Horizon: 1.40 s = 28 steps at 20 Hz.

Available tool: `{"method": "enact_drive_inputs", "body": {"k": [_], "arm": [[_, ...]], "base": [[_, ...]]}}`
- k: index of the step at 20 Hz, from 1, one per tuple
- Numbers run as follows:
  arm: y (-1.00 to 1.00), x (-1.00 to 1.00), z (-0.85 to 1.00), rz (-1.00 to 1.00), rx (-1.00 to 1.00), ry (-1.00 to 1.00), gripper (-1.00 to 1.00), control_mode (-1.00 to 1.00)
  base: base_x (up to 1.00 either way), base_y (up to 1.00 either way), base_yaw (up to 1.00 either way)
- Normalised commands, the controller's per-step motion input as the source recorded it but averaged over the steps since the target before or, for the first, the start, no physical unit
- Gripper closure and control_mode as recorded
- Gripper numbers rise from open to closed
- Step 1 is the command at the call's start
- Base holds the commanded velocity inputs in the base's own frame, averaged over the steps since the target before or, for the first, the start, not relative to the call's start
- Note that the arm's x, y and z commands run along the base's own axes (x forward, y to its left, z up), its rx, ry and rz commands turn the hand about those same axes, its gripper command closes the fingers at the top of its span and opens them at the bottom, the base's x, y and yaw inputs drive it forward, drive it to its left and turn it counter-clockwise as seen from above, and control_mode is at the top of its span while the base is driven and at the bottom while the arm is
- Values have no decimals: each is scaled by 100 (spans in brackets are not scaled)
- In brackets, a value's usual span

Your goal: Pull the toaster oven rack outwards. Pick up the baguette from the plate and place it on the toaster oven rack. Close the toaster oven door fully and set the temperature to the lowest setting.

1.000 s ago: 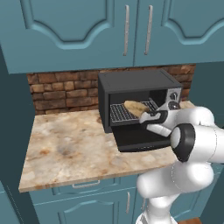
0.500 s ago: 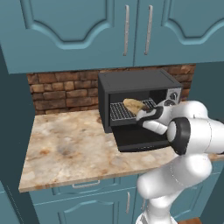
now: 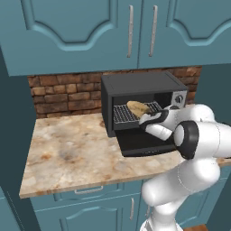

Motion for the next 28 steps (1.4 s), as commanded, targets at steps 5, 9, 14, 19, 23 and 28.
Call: {"method": "enact_drive_inputs", "body": {"k": [5, 9, 14, 19, 23, 28], "arm": [[-29, -77, 16, 0, 11, -1, -100, -100], [-12, -52, 77, 0, 11, 0, -100, -100], [0, -14, 100, 0, 3, 1, -100, -100], [-6, -13, 63, 0, 0, 27, -100, -100], [-40, -43, 31, 6, 2, 41, -100, -100], [-60, -61, 1, 8, 25, 18, -100, -100]], "base": [[0, 0, 0], [0, 0, 0], [0, 0, 0], [0, 0, 0], [0, 0, 0], [0, 0, 0]]}}
